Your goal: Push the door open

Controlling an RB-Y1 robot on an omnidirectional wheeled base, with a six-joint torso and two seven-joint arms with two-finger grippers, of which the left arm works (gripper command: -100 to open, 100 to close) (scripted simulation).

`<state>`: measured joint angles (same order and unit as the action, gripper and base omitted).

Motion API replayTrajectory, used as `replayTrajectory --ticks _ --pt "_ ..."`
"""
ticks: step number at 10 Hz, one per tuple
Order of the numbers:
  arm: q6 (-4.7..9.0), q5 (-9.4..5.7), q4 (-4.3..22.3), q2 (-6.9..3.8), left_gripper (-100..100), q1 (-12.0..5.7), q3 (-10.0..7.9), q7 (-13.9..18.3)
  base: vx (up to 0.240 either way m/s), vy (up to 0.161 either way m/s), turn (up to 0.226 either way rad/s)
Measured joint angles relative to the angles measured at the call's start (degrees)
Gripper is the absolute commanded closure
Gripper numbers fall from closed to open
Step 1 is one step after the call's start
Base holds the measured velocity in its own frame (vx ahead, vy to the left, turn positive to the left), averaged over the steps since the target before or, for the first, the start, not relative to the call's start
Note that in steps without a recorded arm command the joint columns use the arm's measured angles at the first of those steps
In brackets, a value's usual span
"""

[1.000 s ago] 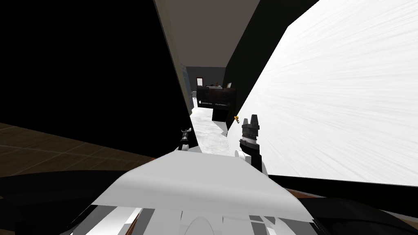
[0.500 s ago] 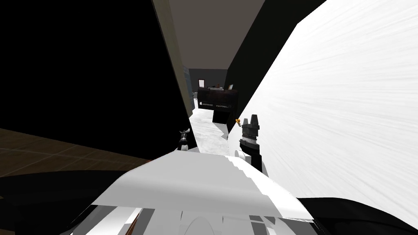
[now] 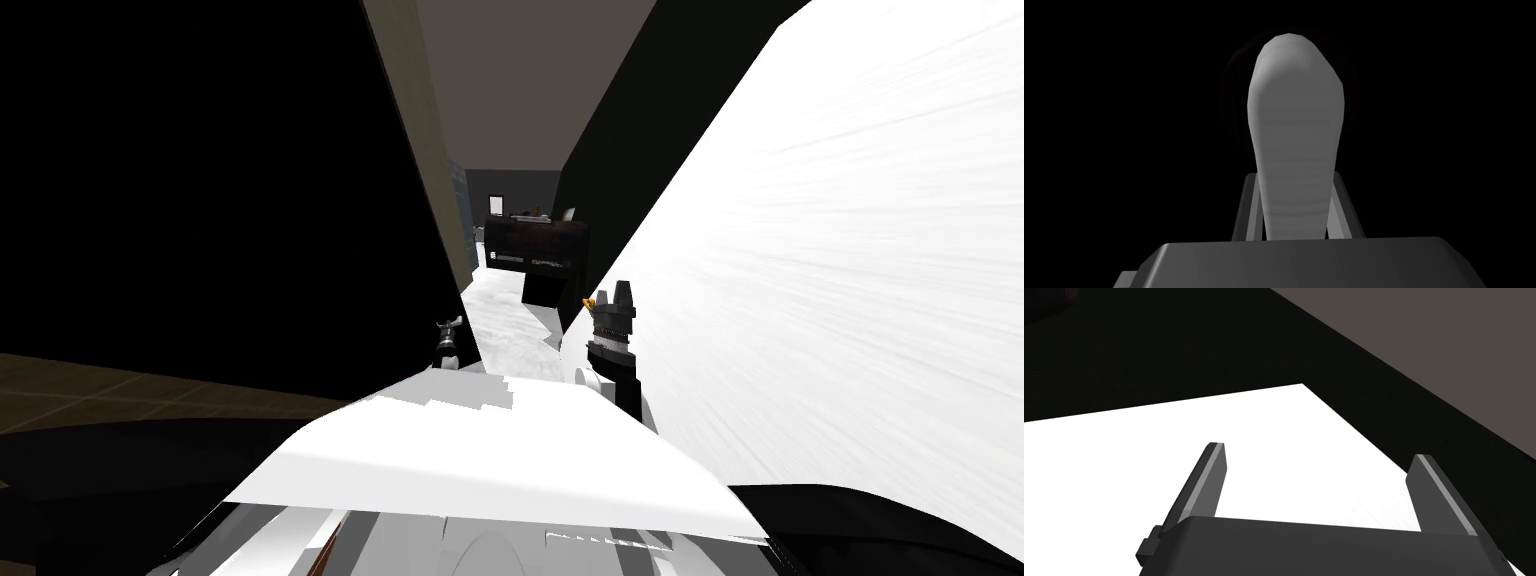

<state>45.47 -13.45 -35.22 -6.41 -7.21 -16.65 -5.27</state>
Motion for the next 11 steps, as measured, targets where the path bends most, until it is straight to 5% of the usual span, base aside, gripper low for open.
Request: replayTrajectory --ticks 4,7,9,11 --pt "1.46 0.47 2.2 -1.32 100 -0.3 -1.78 1.6 0.179 -0.002 0.048" --pt "0.37 1.02 0.3 -1.59 100 1.21 -3.5 2.3 0.206 -0.023 0.066" --pt "2.49 1.38 4.2 -3.06 100 -0.01 -4.85 3.7 0.163 -0.008 0.05" --pt "2.12 1.76 2.6 -3.09 100 1.4 -5.68 4.3 0.168 -0.004 0.064"
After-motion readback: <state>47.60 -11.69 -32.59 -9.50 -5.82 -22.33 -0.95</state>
